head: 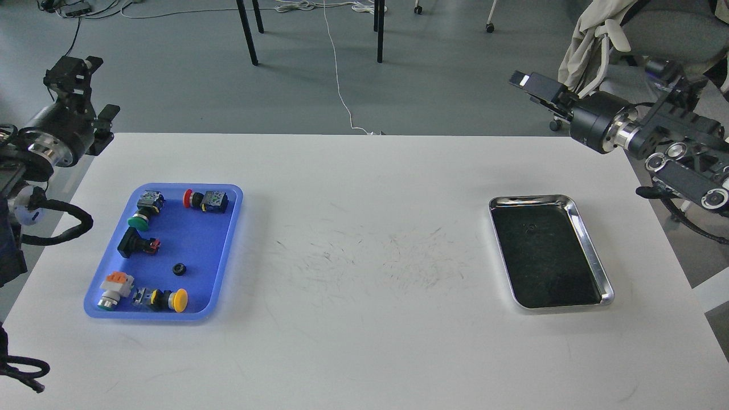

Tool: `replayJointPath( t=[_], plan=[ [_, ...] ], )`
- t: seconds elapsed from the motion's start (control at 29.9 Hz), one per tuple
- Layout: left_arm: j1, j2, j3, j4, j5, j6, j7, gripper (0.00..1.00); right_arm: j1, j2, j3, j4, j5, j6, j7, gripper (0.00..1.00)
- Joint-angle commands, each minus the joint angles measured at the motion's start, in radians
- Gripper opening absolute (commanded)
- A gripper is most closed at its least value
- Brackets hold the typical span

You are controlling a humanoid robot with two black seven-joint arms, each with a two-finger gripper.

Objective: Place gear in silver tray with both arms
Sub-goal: 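Open the right gripper and raise it away from the tray, then move the left gripper back over the blue tray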

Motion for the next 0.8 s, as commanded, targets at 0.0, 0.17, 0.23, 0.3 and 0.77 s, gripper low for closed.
replayJointPath(
  t=[0.0,0.17,0.23,0.3,0.77],
  plan=[
    [-0.003,-0.047,0.001,-0.002,0.004,0.000,0.002,0.99,-0.009,-0.010,0.017,0.000,0.168,-0.023,0.000,0.84],
    [-0.009,-0.097,0.001,-0.007,0.010,0.000,0.000,0.99,-0.024,-0.014,0.019,0.001,0.289,-0.031,0.000,0.85],
    [-0.018,-0.114,0.001,-0.008,0.012,0.000,0.000,0.99,-0.035,-0.013,0.037,0.000,0.302,-0.031,0.000,0.86],
    [-0.029,-0.126,0.001,-0.016,0.013,0.000,0.000,0.99,-0.049,-0.013,0.071,0.001,0.317,-0.032,0.000,0.86],
    [-0.023,-0.061,-0.010,-0.329,0.114,0.000,-0.005,0.99,-0.101,0.001,0.153,0.016,0.481,-0.069,0.000,0.94]
  ],
)
